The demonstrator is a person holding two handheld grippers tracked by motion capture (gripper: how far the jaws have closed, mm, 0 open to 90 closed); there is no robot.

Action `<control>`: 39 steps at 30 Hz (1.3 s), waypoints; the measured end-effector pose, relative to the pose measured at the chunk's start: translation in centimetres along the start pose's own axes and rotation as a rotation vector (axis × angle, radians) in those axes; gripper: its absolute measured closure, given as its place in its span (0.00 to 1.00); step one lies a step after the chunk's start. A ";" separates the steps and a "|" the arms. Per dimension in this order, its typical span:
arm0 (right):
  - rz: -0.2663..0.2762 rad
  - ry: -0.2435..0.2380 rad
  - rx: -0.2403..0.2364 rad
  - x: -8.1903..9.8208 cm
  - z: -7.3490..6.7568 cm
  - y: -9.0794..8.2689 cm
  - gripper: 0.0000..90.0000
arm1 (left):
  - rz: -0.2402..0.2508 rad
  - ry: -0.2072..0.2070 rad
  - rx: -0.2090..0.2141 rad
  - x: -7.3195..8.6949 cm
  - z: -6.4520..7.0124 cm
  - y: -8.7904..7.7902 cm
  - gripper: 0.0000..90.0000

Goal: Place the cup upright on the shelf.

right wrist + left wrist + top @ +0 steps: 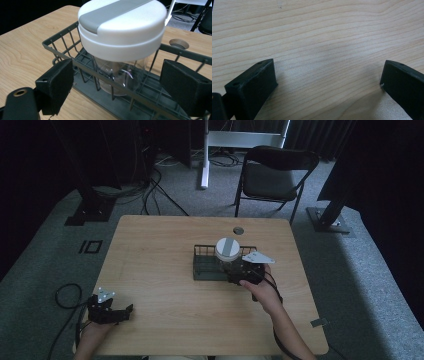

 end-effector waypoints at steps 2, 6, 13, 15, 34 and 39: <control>0.011 0.000 0.000 0.0 0.2 -0.6 0.13 | 0.000 0.000 0.000 0.0 0.0 0.0 0.01; 0.019 -0.004 -0.001 0.1 0.4 -1.4 0.13 | 0.000 0.000 0.000 0.0 0.0 0.0 0.01; 0.036 -0.003 0.008 0.1 0.8 -2.7 0.13 | 0.000 0.000 0.000 0.0 0.0 0.0 0.01; 0.039 -0.008 0.016 0.2 1.1 -3.1 0.13 | 0.000 0.000 0.000 0.0 0.0 0.0 0.01; 0.031 -0.014 0.057 2.4 3.0 -5.4 0.13 | 0.000 0.000 0.000 0.0 0.0 0.0 0.01; 0.009 -0.003 0.072 3.5 3.6 -5.7 0.13 | 0.000 0.000 0.000 0.0 0.0 0.0 0.01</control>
Point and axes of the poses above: each handheld gripper's, and its own axes: y roughly forward along the jaws, x roughly out of its underside, z roughly to its right, the point moved 5 cm from there along y, roughly forward along the jaws, and after that the axes turned 12 degrees about z, right-handed, at the moved point
